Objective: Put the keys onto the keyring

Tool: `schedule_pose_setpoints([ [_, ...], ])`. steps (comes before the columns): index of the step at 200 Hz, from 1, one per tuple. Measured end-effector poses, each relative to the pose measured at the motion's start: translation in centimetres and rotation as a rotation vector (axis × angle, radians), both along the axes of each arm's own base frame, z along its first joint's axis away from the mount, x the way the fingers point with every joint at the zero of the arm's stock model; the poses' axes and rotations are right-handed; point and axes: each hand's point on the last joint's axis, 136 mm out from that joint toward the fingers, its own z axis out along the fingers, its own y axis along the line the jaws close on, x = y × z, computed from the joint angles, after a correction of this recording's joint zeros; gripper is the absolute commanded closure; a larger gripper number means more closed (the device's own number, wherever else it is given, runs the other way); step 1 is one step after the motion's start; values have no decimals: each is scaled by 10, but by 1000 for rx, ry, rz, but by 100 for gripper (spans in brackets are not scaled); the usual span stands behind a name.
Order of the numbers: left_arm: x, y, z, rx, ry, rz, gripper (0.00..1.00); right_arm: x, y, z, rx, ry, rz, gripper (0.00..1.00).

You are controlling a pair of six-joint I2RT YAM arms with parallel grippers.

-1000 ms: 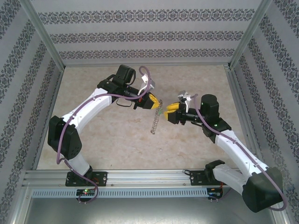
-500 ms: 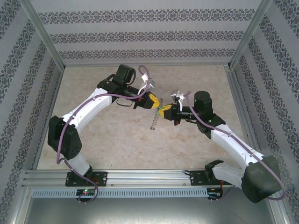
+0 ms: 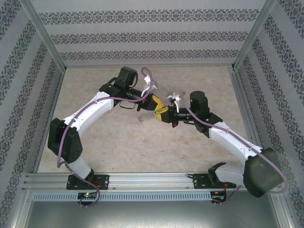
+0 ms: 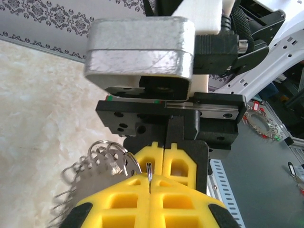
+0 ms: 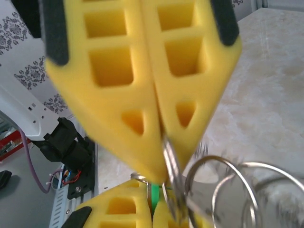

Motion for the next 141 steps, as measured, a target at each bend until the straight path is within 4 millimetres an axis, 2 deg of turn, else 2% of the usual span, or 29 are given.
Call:
schedule_pose_setpoints([
  [11,1,0,-1,-2,-1,6,100,2,0,-1,-3,7,-5,65],
  [24,3,-1,0,-9,-13,10,100,1,0,-1,-6,9,-7,56],
  [38,4,-1,1,-17,-24,15,100,0,-2,1,-3,6,-16,51],
  [67,8,-3,4,-29,-43,29,100,-7,-20,10,20,-15,-66,46],
  [105,9,-3,1,-35,-41,41,100,-15,-48,34,70,-81,-165,47],
  [126,10,-3,1,-43,-40,47,100,-13,-55,44,87,-105,-202,52],
  [141,10,-3,0,-46,-40,52,100,-11,-57,45,91,-98,-219,60],
])
